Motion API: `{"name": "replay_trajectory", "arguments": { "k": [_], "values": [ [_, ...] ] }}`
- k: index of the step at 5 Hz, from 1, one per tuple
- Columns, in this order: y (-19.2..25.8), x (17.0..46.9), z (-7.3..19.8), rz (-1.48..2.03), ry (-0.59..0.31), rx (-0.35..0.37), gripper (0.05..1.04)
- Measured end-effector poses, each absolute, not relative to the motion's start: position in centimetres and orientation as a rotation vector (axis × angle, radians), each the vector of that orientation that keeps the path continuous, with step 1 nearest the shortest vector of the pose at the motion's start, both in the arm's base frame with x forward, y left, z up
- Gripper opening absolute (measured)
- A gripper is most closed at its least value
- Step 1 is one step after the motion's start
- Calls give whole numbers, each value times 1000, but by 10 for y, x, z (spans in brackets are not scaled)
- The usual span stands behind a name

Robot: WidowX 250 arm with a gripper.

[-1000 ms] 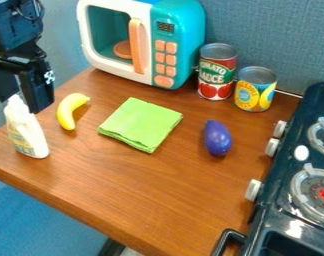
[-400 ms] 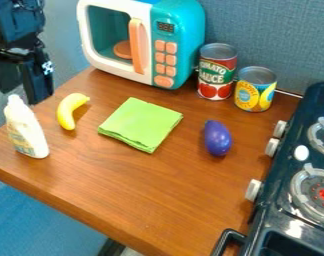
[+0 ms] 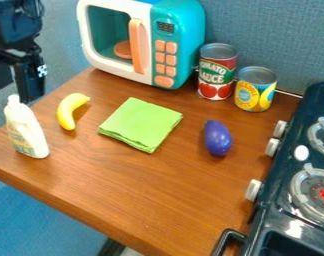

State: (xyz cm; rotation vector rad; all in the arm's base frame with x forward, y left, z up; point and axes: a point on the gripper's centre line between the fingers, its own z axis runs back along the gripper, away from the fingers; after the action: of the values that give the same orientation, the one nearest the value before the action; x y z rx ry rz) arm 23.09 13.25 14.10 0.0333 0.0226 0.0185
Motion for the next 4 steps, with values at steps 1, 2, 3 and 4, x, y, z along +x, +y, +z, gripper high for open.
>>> {"name": "replay_trajectory", "arguments": {
  "k": [1, 2, 3, 4],
  "values": [
    [147, 236, 142, 16, 19, 59, 1001],
    [163, 233, 138, 38, 5, 37, 1001],
    [168, 235, 137, 54, 4, 40, 1001],
    [172, 236, 135, 51, 15, 50, 1001]
  ]
}}
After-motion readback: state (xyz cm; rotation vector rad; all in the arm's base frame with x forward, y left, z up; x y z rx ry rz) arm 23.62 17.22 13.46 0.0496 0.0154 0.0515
